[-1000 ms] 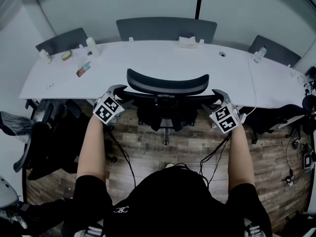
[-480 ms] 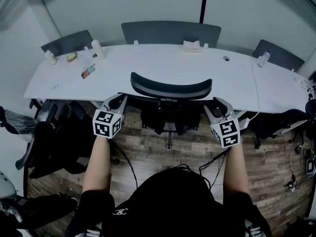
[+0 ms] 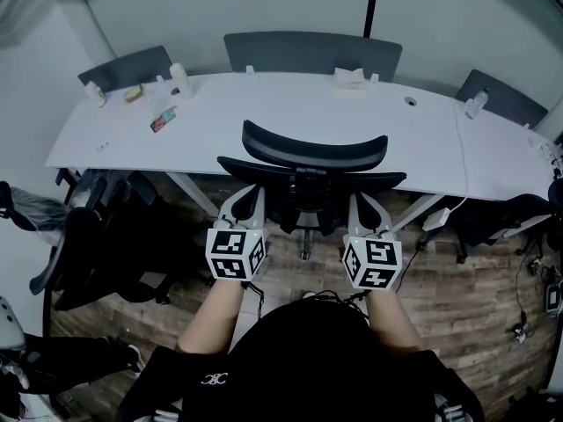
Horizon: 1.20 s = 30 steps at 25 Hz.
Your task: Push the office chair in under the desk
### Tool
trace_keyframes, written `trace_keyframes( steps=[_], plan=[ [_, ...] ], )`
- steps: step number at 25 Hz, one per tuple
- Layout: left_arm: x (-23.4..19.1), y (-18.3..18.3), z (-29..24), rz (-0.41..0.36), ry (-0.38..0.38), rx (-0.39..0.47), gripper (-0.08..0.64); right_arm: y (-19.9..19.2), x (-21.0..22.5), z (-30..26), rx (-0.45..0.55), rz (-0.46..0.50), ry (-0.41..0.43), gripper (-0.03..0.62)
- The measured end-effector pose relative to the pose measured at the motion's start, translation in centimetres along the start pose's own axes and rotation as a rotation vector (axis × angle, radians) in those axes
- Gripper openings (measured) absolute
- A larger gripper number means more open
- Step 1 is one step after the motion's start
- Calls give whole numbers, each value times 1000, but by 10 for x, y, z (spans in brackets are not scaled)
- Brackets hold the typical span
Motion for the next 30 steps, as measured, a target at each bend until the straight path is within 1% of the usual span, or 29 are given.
trace_keyframes(
  steps=[3, 8, 10, 15, 30],
  plan=[
    [20, -4, -4, -8, -27, -11, 6, 3, -11, 5, 10, -13, 18, 5],
    [38, -7, -4, 10, -71, -25, 6, 2, -17, 13, -2, -15, 38, 6],
    [43, -8, -3, 12, -77, -30, 6, 1, -17, 17, -7, -12, 44, 5],
    [48, -8, -1, 24, -90, -25, 6, -2, -21, 22, -13, 38, 49, 6],
    [58, -9, -7, -12, -109, -59, 6, 0, -26, 21, -5, 62, 71, 6]
  ],
)
Point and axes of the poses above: the fingertips, and each gripper's own axes: z backward along the fingers, x to its right, y out of its top, the point moved 4 cm from there along z, backward along the fingers, and after that the axes turned 9 degrees about -y, right-handed, at the moved point
